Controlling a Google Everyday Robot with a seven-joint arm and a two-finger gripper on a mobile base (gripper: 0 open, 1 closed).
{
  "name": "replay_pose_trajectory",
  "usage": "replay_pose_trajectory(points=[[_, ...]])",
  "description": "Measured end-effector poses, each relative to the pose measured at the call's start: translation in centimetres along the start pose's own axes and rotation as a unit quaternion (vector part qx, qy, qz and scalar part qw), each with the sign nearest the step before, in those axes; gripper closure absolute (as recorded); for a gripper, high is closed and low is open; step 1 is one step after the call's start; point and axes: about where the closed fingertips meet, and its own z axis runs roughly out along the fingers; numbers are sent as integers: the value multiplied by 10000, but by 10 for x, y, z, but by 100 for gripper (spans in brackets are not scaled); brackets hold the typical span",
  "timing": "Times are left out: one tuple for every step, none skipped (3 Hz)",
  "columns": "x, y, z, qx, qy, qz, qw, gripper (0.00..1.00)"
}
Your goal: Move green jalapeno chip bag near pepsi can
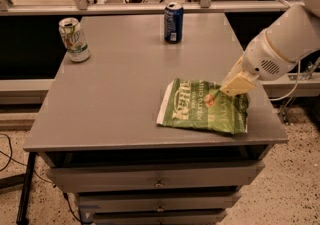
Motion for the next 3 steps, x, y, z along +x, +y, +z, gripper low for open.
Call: replay_pose_trajectory(points=[[-41, -18, -53, 630, -351, -62, 9974, 100], [-41, -18, -53, 630, -351, -62, 9974, 100], [-47, -20, -46, 608, -462, 40, 9971, 100]])
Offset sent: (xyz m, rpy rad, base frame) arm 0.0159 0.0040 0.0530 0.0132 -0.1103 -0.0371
